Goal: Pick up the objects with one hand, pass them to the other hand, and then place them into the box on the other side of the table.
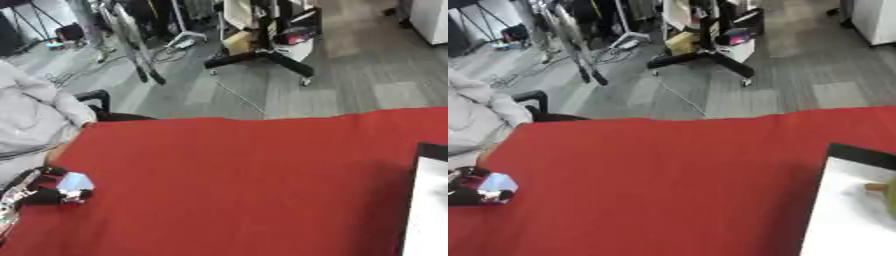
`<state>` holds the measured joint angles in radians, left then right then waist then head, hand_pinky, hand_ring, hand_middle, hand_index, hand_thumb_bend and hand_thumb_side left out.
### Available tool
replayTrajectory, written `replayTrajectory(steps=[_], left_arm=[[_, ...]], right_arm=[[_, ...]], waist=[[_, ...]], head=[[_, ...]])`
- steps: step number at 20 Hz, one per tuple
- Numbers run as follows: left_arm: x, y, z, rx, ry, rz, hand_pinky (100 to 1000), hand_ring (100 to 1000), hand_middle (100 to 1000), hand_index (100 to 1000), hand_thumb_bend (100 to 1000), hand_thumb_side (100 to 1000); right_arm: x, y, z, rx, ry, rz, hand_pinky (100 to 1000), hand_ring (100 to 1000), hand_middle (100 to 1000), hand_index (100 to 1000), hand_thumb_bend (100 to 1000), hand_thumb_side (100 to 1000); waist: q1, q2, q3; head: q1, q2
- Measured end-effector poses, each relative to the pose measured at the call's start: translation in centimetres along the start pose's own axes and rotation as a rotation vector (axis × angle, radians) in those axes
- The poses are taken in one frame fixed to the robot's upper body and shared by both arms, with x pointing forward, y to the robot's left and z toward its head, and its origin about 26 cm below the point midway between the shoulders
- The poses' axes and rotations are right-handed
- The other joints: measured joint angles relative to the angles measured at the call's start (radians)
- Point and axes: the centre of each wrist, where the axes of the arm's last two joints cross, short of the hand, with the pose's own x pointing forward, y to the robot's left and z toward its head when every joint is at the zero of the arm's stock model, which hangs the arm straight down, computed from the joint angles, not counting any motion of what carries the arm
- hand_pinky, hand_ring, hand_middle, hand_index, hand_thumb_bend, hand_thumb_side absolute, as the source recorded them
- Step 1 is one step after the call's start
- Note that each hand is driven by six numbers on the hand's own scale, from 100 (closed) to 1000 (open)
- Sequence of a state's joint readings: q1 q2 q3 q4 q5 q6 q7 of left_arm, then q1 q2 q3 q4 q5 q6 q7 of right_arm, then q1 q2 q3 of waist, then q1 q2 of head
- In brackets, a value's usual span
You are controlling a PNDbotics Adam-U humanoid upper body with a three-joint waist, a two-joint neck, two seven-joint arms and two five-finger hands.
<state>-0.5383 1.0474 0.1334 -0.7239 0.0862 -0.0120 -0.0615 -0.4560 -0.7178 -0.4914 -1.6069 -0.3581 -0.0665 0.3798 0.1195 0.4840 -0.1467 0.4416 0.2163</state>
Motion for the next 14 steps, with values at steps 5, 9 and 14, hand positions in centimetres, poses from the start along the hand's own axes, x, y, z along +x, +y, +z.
replayTrajectory(steps=[5, 9, 14], left_arm=[[-0.3, 0.0, 0.1, 0.013, 0.013, 0.021, 864, 874, 806, 813, 869, 288], [-0.7, 0.0, 0.2, 0.014, 0.03, 0.032, 856, 868, 803, 817, 858, 284], [-1.2, 0.0, 0.3, 0.023, 0.056, 0.034, 820, 828, 785, 818, 799, 265]], right_arm=[[-0.1, 0.0, 0.0, 0.005, 0.0, 0.003, 1000, 936, 968, 984, 103, 197], [-0.2, -0.2, 0.1, 0.006, 0.0, 0.009, 1000, 935, 969, 985, 100, 201], [-0.2, -0.2, 0.1, 0.01, -0.003, 0.013, 1000, 935, 970, 985, 100, 205]], waist=[[0.0, 0.012, -0.002], [0.0, 0.013, -0.007], [0.0, 0.025, -0.011]], head=[[-0.009, 0.002], [-0.014, 0.003], [-0.021, 0.007]])
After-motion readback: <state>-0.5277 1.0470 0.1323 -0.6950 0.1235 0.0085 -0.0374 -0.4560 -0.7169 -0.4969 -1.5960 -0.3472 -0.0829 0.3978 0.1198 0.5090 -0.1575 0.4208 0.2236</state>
